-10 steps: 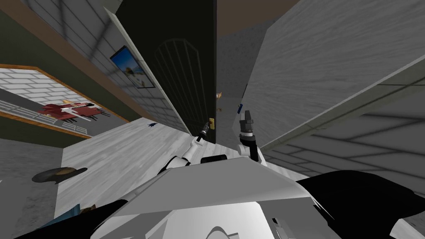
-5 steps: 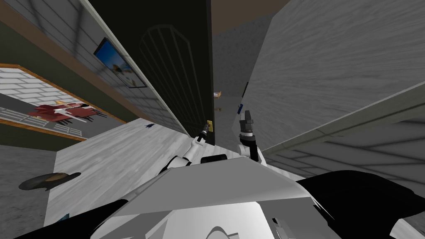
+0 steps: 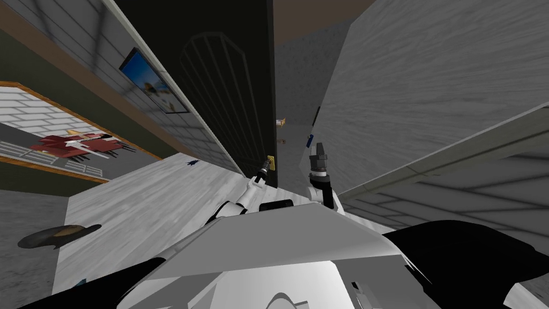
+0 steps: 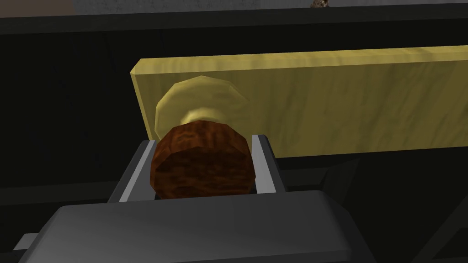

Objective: Push the door open

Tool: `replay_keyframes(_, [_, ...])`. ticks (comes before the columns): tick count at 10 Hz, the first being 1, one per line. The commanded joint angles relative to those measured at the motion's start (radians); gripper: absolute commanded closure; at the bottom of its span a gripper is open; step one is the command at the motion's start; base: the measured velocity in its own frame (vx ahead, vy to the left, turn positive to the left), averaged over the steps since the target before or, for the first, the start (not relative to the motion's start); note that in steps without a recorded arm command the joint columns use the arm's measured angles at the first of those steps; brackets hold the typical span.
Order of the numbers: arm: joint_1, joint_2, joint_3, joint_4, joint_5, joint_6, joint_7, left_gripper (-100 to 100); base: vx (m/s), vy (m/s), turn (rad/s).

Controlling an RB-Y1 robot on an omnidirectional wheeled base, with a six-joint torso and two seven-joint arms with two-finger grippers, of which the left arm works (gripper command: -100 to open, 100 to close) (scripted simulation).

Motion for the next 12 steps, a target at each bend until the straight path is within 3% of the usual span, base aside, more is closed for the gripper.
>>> replay_keyframes(1, [0.0,0.011,0.016,0.002,0.003,0.001,-0.011,100,0.079,-0.061,0.039])
replay_keyframes(5, [-0.001,0.021,0.035,0.003,0.007,0.002,-0.024,100,0.107,-0.091,0.031])
replay_keyframes(10, [-0.002,0.038,0.089,0.009,0.018,0.006,-0.062,100,0.145,-0.105,0.08])
replay_keyframes(11, [0.0,0.044,0.073,0.002,0.017,0.013,-0.047,-100,-0.056,-0.019,0.024])
replay_keyframes(12, [0.0,0.044,0.073,0.002,0.017,0.013,-0.047,-100,-0.165,0.035,-0.011])
